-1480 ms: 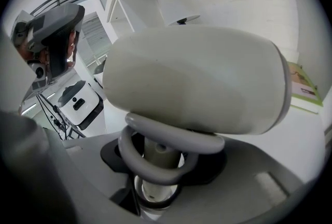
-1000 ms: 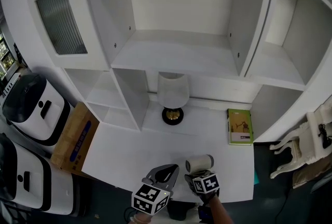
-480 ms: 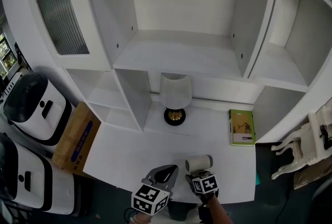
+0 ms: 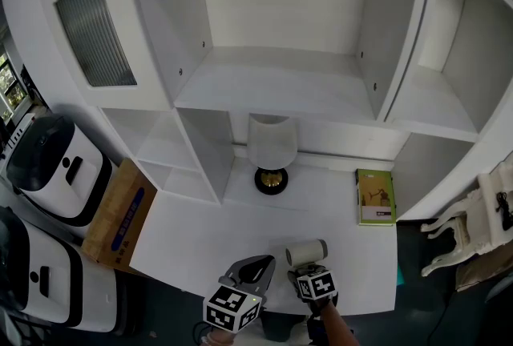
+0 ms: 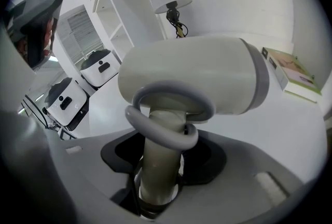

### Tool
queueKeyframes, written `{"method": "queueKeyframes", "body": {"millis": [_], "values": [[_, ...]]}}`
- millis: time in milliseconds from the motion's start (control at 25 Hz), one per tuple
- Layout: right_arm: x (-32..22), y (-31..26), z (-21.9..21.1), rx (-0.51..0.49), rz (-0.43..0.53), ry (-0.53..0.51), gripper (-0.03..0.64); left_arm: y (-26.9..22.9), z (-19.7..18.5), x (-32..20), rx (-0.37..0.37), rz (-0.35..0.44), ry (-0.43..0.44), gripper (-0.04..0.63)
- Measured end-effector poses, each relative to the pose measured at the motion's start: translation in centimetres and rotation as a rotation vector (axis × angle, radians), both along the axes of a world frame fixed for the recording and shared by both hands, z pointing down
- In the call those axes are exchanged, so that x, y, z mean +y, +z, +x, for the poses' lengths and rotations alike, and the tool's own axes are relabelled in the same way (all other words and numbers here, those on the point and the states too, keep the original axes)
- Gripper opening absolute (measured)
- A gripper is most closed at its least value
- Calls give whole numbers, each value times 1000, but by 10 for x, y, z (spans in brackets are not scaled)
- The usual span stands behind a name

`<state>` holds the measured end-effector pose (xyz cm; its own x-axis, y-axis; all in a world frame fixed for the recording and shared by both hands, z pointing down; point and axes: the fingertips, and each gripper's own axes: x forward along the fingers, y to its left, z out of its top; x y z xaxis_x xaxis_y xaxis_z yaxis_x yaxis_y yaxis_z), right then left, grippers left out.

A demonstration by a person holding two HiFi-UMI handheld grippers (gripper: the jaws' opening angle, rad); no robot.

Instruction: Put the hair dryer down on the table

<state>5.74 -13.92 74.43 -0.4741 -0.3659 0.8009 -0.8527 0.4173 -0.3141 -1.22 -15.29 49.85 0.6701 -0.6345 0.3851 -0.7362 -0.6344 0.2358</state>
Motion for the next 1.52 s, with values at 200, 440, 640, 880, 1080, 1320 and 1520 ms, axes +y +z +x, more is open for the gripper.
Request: {"method": "queueKeyframes", "body": {"millis": [200,440,640,880,1080,1320,1520], "values": [[0,3,-3,-3,-3,1,229,1,-1,0,-2,-3,1,0],[0,7,-4,12,-12,8,229,3,-5,0,-7,-7,-4,0],[-1,8,-4,44,-15,9,229,5,-10,0,-11,-10,-8,0],[-2,12,-3,68,-43,13,229,6,-12,-1,-12,-11,-8,0],[-2,15,-5,82,-62,3,229,6,-15,-2,-12,-14,-9,0],[-1,18,-6,93,-104,-15,229,6,-15,-4,-9,-14,-8,0],[-2,18,-6,100,-117,-22,229,8,-15,-4,-8,-18,-5,0]]}}
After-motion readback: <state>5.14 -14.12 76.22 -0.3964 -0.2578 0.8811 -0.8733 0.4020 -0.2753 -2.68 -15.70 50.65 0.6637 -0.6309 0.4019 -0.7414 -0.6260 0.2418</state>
